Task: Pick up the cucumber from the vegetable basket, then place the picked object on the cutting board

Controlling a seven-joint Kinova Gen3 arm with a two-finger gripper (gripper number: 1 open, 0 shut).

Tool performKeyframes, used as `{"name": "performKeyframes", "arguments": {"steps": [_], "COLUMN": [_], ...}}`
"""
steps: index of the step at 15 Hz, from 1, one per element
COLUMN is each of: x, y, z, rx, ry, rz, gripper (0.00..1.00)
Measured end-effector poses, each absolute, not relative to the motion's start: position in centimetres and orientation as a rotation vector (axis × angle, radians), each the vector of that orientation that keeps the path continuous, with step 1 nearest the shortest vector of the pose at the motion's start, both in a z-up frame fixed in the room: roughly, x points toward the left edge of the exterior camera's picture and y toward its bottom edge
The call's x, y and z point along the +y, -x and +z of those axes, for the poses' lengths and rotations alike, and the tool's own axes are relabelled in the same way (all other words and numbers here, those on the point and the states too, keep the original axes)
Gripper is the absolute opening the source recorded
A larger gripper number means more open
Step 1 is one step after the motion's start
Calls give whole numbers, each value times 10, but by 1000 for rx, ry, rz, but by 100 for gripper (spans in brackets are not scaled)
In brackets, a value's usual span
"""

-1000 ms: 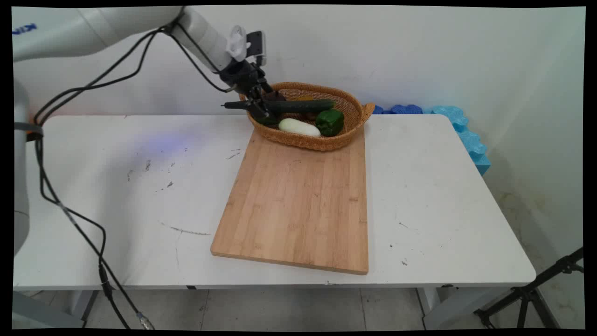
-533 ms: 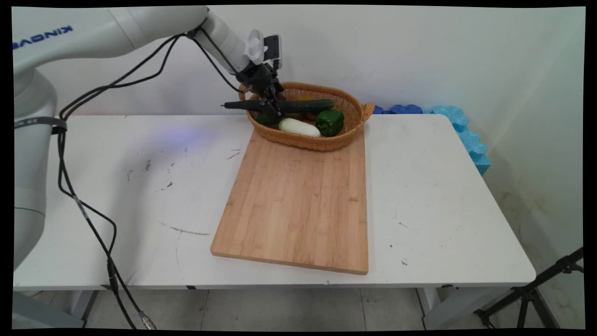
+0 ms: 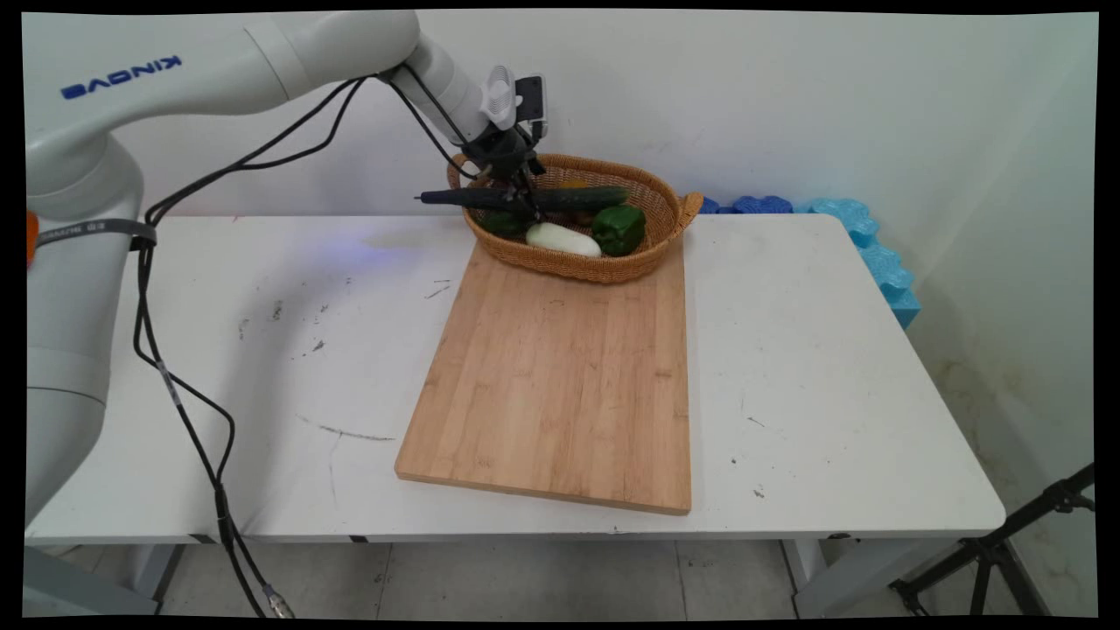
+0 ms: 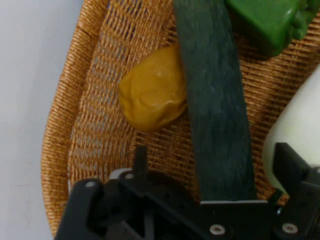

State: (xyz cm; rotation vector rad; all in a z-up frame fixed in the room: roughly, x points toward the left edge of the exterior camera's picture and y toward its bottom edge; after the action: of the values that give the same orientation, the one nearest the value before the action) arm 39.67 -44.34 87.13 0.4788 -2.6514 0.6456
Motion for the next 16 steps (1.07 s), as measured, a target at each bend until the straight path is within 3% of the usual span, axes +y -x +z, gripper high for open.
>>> {"name": "performKeyframes", "arguments": {"steps": [1, 8, 16], "x": [-446, -451, -432], "y": [-395, -391, -388], "z": [870, 867, 892], "rx": [-2652, -2660, -2634], "ry": [-478, -472, -456], "rz": [649, 662, 694], "gripper": [0, 0, 0]}}
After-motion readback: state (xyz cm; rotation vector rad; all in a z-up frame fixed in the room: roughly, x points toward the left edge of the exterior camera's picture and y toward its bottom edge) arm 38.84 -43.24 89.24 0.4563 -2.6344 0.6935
